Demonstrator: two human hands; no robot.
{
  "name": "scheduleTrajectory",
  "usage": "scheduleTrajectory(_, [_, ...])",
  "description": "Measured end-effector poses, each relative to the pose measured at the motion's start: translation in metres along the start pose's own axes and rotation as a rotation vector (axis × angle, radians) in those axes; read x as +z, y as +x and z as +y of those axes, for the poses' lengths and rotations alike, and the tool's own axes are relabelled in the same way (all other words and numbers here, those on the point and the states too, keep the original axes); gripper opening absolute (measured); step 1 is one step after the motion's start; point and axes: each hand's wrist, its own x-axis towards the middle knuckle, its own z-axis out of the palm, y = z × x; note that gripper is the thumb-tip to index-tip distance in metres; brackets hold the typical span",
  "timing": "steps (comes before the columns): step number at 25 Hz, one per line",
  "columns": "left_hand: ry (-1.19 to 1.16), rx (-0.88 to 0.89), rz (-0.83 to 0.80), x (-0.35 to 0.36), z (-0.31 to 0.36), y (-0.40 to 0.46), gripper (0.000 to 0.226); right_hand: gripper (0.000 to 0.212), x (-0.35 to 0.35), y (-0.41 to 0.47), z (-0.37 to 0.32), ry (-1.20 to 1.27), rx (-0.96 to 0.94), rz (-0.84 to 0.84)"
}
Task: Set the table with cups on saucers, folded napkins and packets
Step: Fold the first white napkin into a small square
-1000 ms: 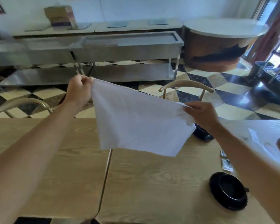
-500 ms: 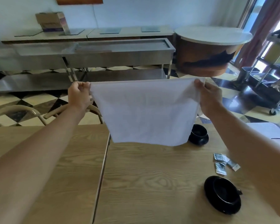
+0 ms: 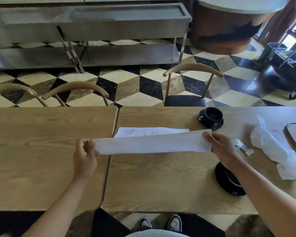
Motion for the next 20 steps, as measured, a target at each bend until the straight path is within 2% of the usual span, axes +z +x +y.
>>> scheduleTrajectory(4, [0.172,-0.137,-0.146,-0.007,-0.064,-0.064,0.041,0.038,0.013,-0.051,0.071,-0.211,0.159,-0.035])
scheduleTrajectory(10, [0.276,-0.328,-0.289,-0.003,-0.105,-0.088,0.02,0.053,0.034,-0.085,0.116,-0.312,0.331,0.004])
scheduleTrajectory(14, [0.237,-0.335,-0.26,0.016,-0.1,-0.068,0.026,0.037,0.037,-0.077,0.125,-0.281,0.387,0.144])
scheduleTrajectory(20, [0.262,-0.349,-0.197,0.062,-0.101,-0.018,0.024,0.023,0.047,-0.011,0.121,-0.266,0.37,0.145])
